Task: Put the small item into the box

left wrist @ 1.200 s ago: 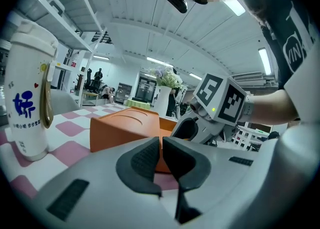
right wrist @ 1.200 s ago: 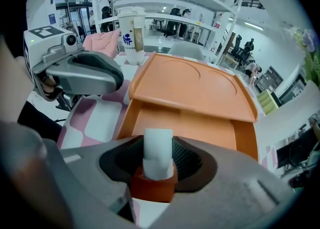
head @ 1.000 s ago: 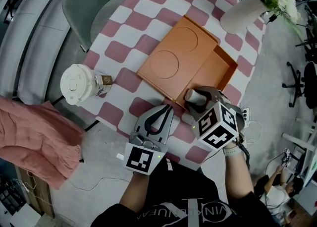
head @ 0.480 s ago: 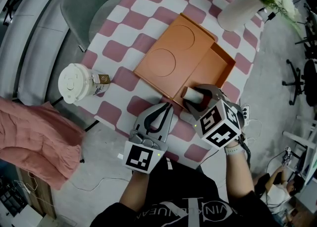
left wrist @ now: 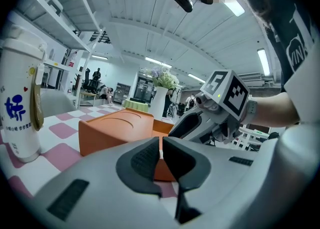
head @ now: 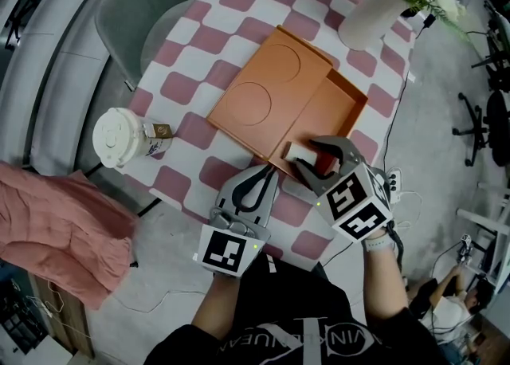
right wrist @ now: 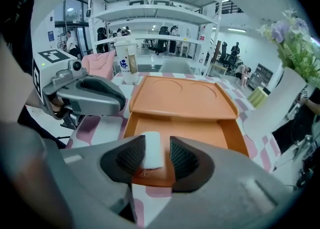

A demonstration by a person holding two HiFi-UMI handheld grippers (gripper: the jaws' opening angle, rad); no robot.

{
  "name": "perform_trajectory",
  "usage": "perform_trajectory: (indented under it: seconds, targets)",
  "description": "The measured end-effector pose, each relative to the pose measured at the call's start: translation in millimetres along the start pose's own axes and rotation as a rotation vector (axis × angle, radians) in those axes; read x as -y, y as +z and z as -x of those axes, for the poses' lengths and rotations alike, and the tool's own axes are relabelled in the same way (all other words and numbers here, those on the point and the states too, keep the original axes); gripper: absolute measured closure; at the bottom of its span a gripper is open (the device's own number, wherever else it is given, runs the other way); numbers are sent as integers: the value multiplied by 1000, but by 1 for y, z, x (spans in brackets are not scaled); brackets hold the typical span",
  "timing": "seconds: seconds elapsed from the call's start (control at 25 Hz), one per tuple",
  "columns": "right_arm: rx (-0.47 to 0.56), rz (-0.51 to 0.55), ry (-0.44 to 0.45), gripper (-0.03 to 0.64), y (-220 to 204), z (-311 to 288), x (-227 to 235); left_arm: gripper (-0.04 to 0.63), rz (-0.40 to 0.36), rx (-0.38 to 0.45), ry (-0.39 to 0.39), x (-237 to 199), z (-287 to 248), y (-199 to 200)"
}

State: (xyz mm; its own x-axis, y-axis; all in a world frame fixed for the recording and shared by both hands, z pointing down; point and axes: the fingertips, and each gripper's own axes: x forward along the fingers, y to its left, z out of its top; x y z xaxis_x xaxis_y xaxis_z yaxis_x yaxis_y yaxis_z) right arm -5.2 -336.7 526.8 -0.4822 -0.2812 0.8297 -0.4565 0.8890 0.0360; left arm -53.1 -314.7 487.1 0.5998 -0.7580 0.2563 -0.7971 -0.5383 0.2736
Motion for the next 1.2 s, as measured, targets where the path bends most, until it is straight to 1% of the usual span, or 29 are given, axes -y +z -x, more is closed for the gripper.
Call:
perform_trajectory:
  seconds: [0.2,0.36,0.48,0.6,0.8,0.88,1.0,1.2]
  targets:
    - [57,-18,-29,483,3,15,4,571,-20,1,-3,6,-4,7]
    - [124,-50,-70,557,8,31,10,571,-28,7,-6,9,-5,14]
    - [178,-91,-96,609,11,43,16,571,-71,5,-4,12,-7,21]
    - [231,-138,-102,611,13,54,20,571,-85,1,-5,15,-10,26]
    - [328,-181,-107,611,18,69,24,571,-31,45,10,11,-11,39]
    - [373,-212,-108,611,19,75,27,571,-22,54,14,9,-11,45]
    - [432,-255,-114,611,22,85,30,571,-27,65,20,8,-10,53]
    - [529,-293,-140,611,29,105,38,571,-41,75,24,8,-10,61]
